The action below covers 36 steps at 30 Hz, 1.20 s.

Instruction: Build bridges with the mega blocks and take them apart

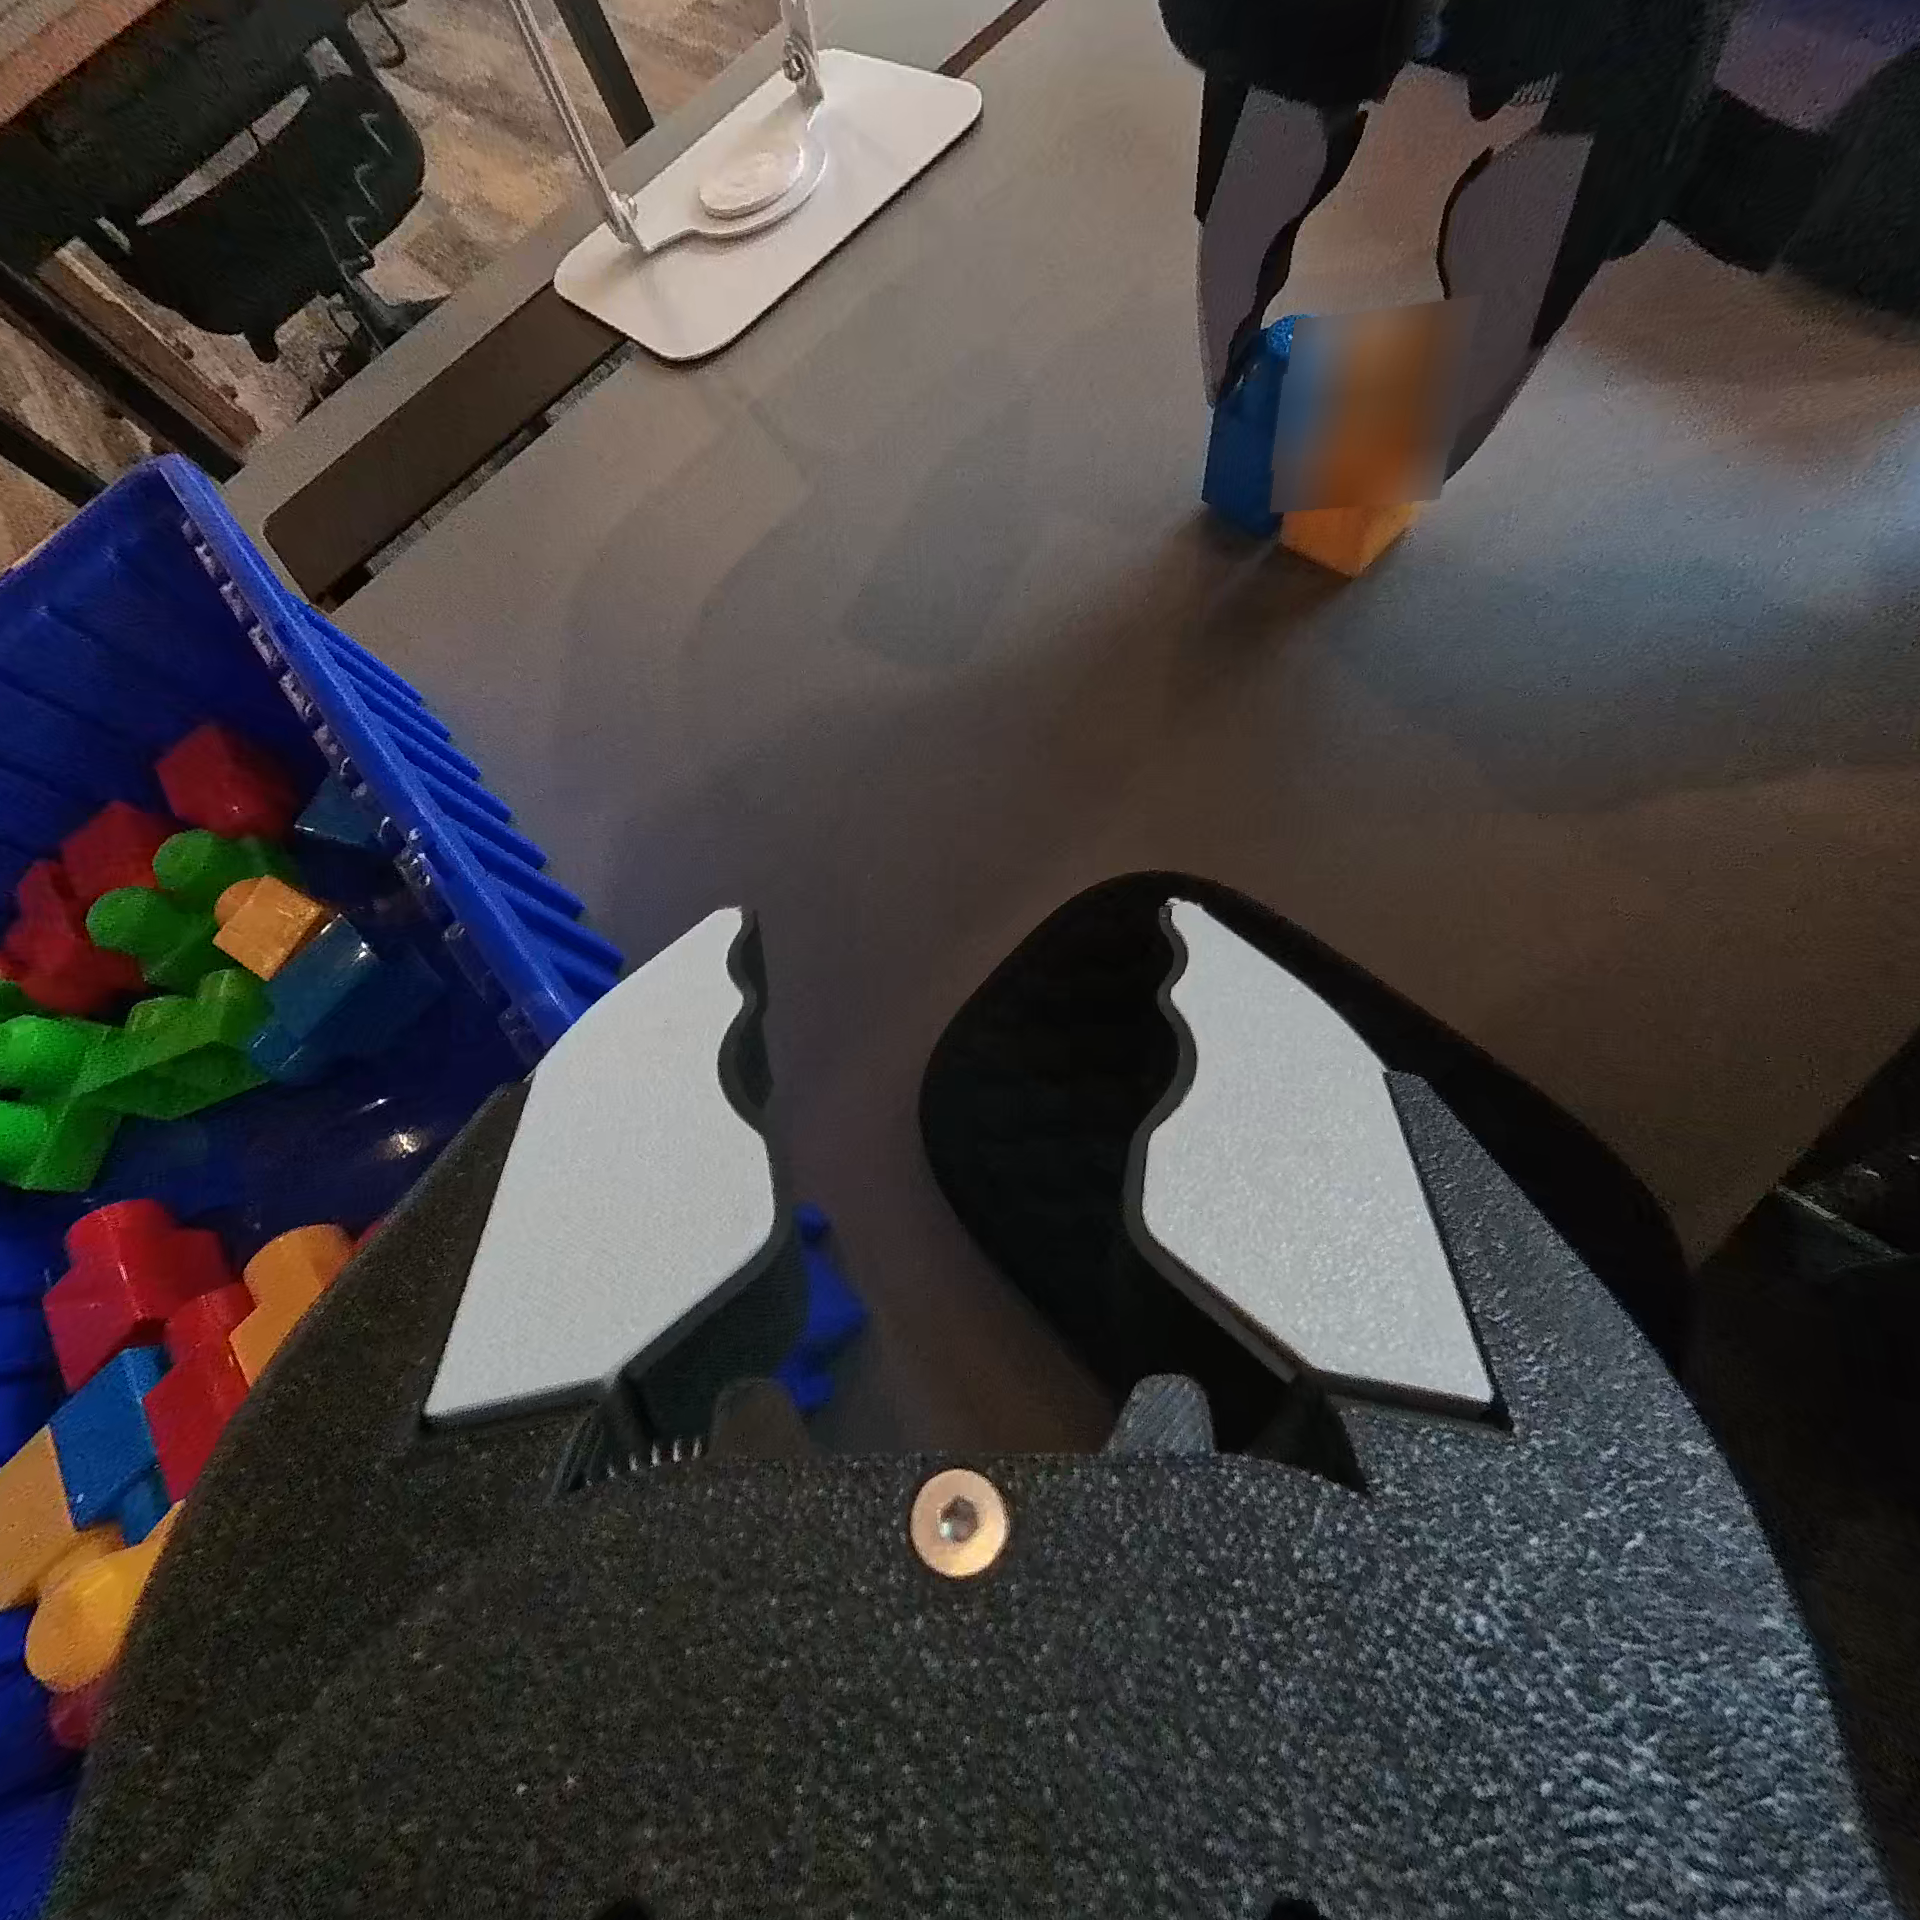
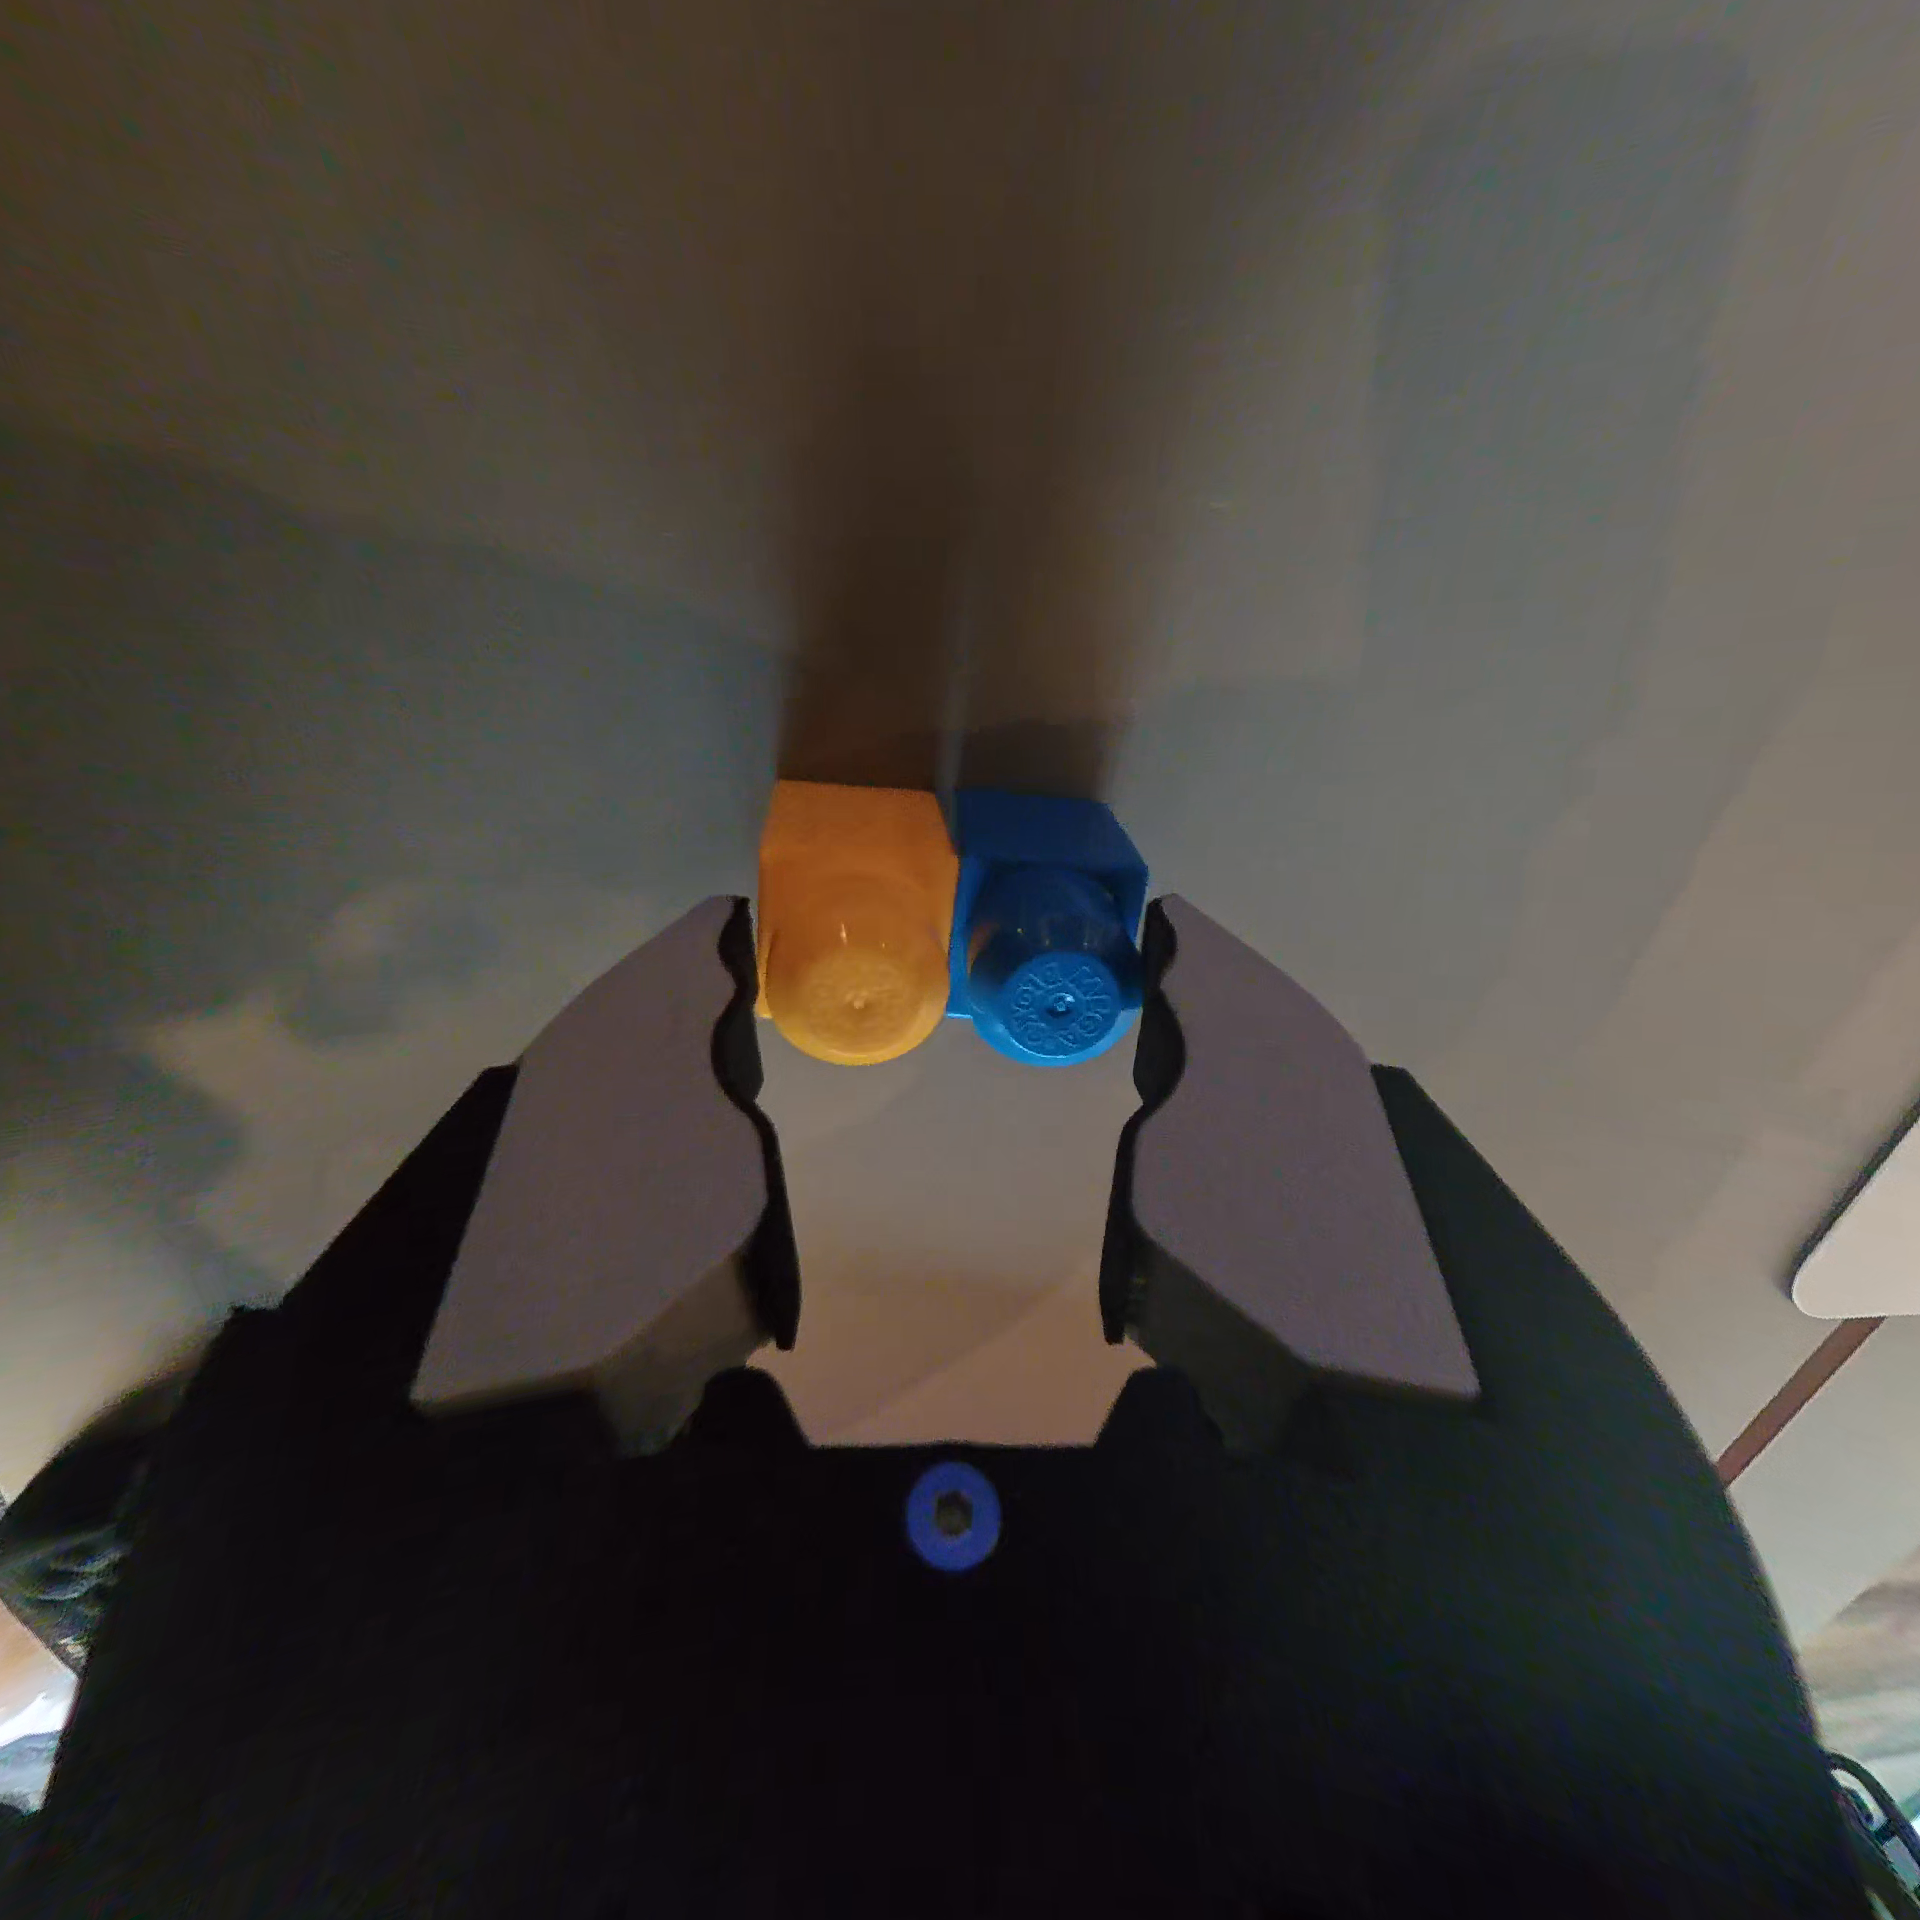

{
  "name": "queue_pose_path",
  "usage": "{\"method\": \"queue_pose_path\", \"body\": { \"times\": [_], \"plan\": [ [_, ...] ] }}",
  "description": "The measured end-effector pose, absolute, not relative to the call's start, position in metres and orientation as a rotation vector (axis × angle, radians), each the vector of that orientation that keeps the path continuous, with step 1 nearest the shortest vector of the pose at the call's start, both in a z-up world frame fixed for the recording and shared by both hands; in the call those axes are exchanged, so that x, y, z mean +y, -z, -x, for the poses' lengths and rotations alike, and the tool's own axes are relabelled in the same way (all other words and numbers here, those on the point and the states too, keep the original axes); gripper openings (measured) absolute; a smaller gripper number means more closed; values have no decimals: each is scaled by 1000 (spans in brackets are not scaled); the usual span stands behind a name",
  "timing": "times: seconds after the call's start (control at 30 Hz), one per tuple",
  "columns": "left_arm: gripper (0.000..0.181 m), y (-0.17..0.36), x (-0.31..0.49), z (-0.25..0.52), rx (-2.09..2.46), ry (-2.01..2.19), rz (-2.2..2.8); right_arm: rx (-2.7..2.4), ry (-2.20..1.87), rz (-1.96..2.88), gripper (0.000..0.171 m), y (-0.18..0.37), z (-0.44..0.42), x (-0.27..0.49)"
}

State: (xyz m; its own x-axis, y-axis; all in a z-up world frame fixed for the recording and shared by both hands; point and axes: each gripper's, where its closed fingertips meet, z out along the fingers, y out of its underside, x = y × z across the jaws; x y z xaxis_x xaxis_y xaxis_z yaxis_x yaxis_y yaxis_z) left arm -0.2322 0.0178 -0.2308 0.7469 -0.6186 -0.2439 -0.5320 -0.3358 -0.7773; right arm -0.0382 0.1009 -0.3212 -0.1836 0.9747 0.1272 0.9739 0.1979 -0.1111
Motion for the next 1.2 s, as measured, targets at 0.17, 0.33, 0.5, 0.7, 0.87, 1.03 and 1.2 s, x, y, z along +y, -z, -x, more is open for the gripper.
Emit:
{"method": "queue_pose_path", "body": {
  "times": [0.17, 0.33, 0.5, 0.7, 0.87, 1.03, 1.2],
  "plan": [
    [71, 232, 17, 231, 878, 126, 2014, -2275, -16, 1907, 71, 321, 38, 102],
    [72, 230, 16, 230, 889, 122, 2004, -2281, -12, 1920, 71, 321, 35, 101],
    [71, 228, 16, 233, 885, 111, 2009, -2275, -1, 1949, 72, 322, 33, 101],
    [71, 221, 15, 242, 861, 84, 2034, -2183, -100, 1971, 90, 312, 35, 99],
    [74, 202, 21, 261, 819, 89, 2026, -1962, -279, 1925, 112, 279, 38, 99],
    [80, 181, 34, 303, 746, 125, 2063, -1687, -473, 1868, 115, 240, 23, 96],
    [79, 163, 53, 346, 712, 124, 2112, -1502, -619, 1835, 112, 220, -5, 87]
  ]
}}
